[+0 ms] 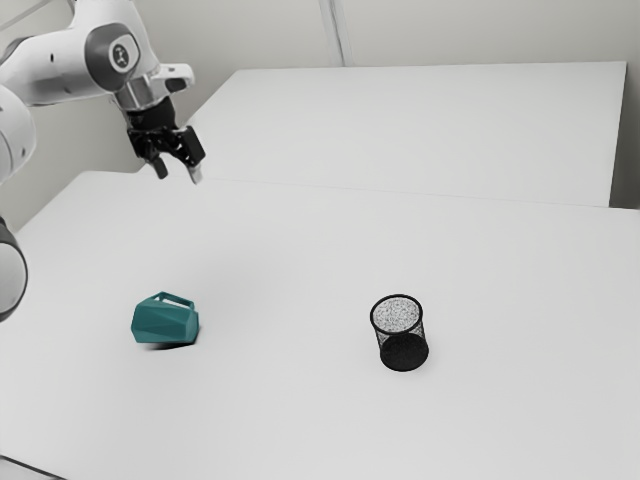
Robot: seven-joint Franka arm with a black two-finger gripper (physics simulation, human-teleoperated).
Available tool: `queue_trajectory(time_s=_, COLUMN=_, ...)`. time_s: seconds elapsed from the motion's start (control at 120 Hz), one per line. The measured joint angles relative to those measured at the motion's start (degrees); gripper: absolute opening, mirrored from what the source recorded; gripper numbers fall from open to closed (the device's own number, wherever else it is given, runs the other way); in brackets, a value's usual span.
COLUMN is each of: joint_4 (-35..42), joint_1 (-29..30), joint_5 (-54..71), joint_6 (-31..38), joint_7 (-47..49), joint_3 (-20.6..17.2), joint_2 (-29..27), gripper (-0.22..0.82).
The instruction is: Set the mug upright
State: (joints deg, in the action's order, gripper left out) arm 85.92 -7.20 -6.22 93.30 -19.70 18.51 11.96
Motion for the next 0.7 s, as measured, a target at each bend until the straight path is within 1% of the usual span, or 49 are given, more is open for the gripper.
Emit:
queue_trajectory(time_s=0.133, joint_4=1.8, joint_1=0.1, joint_5=-0.1, joint_6=1.6, joint_7=0.0, joint_3=0.3, joint_2=-1.2, gripper=0.59)
queue_trajectory(time_s=0.183, joint_4=4.0, joint_1=0.0, joint_5=-0.1, joint_6=2.2, joint_7=0.1, joint_3=0.5, joint_2=-2.7, gripper=0.59)
queue_trajectory(time_s=0.308, joint_4=17.6, joint_1=0.6, joint_5=0.0, joint_6=8.3, joint_7=0.1, joint_3=0.7, joint_2=-11.6, gripper=0.59)
queue_trajectory(time_s=0.4, joint_4=27.7, joint_1=2.0, joint_5=0.0, joint_6=15.0, joint_7=-0.1, joint_3=0.7, joint_2=-17.5, gripper=0.59)
queue_trajectory(time_s=0.458, joint_4=35.3, joint_1=4.4, joint_5=-1.0, joint_6=20.6, joint_7=-1.2, joint_3=0.7, joint_2=-21.4, gripper=0.59)
queue_trajectory(time_s=0.5, joint_4=39.4, joint_1=6.5, joint_5=-3.8, joint_6=24.1, joint_7=-2.7, joint_3=0.7, joint_2=-23.2, gripper=0.59)
queue_trajectory(time_s=0.575, joint_4=45.3, joint_1=9.6, joint_5=-12.4, joint_6=28.9, joint_7=-7.2, joint_3=0.8, joint_2=-26.0, gripper=0.59)
queue_trajectory(time_s=0.7, joint_4=52.5, joint_1=14.1, joint_5=-29.0, joint_6=33.6, joint_7=-18.1, joint_3=1.6, joint_2=-27.9, gripper=0.59)
